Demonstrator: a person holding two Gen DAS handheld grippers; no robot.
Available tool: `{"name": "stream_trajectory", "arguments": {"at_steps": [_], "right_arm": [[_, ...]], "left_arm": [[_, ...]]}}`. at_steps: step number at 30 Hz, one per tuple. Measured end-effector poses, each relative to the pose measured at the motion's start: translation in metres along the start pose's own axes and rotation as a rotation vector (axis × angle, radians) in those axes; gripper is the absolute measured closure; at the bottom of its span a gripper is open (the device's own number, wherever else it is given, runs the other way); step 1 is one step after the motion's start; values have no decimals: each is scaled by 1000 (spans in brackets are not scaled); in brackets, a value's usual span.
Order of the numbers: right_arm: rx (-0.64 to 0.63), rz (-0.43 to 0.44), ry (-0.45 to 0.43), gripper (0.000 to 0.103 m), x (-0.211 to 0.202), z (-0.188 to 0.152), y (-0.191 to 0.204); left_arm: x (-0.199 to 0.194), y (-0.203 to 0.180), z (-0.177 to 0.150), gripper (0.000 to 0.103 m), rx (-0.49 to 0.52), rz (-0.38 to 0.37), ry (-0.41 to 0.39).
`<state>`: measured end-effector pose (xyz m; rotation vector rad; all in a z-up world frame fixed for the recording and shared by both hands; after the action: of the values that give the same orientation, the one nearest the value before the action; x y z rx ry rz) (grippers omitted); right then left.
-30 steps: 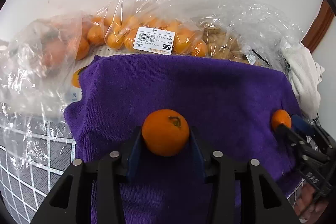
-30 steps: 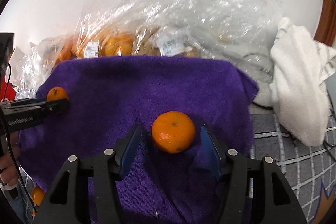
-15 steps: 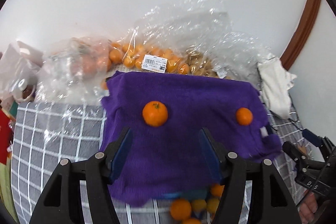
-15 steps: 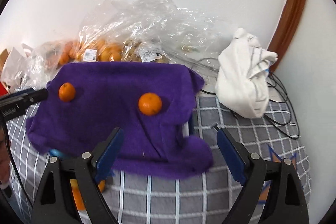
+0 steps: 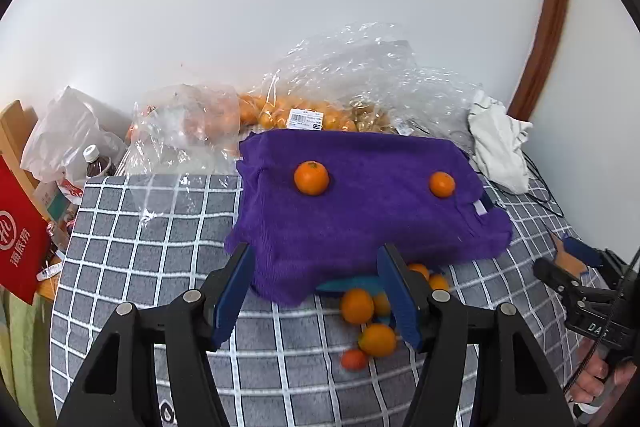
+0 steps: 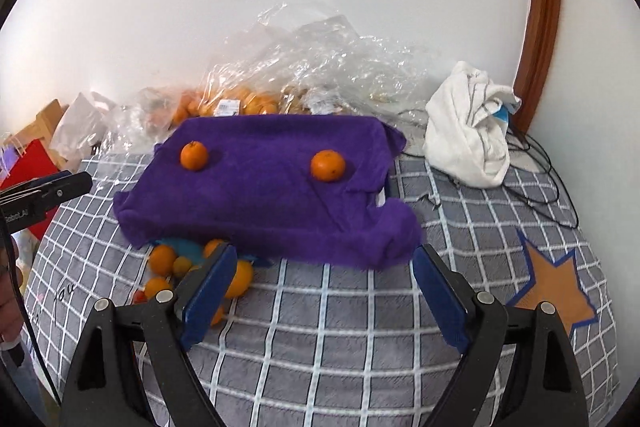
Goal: Organize fruits
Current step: 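Grasp a large orange from the pile with the right gripper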
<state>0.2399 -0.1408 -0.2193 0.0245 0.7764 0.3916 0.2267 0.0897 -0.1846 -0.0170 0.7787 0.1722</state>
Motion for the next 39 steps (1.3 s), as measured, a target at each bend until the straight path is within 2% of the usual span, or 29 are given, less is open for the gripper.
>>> {"name": "stream_trajectory", "arguments": {"at_steps": [2, 5, 10, 14, 22, 31, 36, 37, 39], "right_arm": [[8, 28, -12, 14, 0, -7, 6], [1, 23, -11, 16, 5, -16, 13], [19, 77, 18, 29, 26, -33, 31], [24, 133, 86, 49, 50, -49, 50], [-58, 175, 113, 49, 68, -63, 86], [-74, 124, 161, 49, 92, -74, 88], [-63, 123, 170, 49, 103, -77, 85], [-61, 121, 165, 50, 104, -77, 84], [-63, 127, 157, 64, 104, -76, 85]], "left_arm": [[-3, 1, -5, 41, -1, -2, -1], [-4, 6, -14, 41, -11, -5, 13], [6, 17, -32, 41, -37, -4, 51], [13, 28, -42, 41, -56, 13, 76], [26, 44, -53, 41, -76, 17, 112], [37, 56, -63, 41, -93, 21, 143], [43, 61, -69, 41, -100, 23, 161], [45, 62, -70, 41, -103, 23, 167], [47, 63, -73, 41, -110, 24, 176]]}}
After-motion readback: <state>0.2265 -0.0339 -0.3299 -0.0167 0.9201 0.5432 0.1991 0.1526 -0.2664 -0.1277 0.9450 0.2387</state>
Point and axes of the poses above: each gripper's, at about its wrist camera, not at the fingertips, and x roughly the way its jaws point, y to its left, z to its top, the point moved 10 cm from there along x, roughly the way its jaws point, and after that the axes turned 12 degrees about z, right-handed, at the moved point
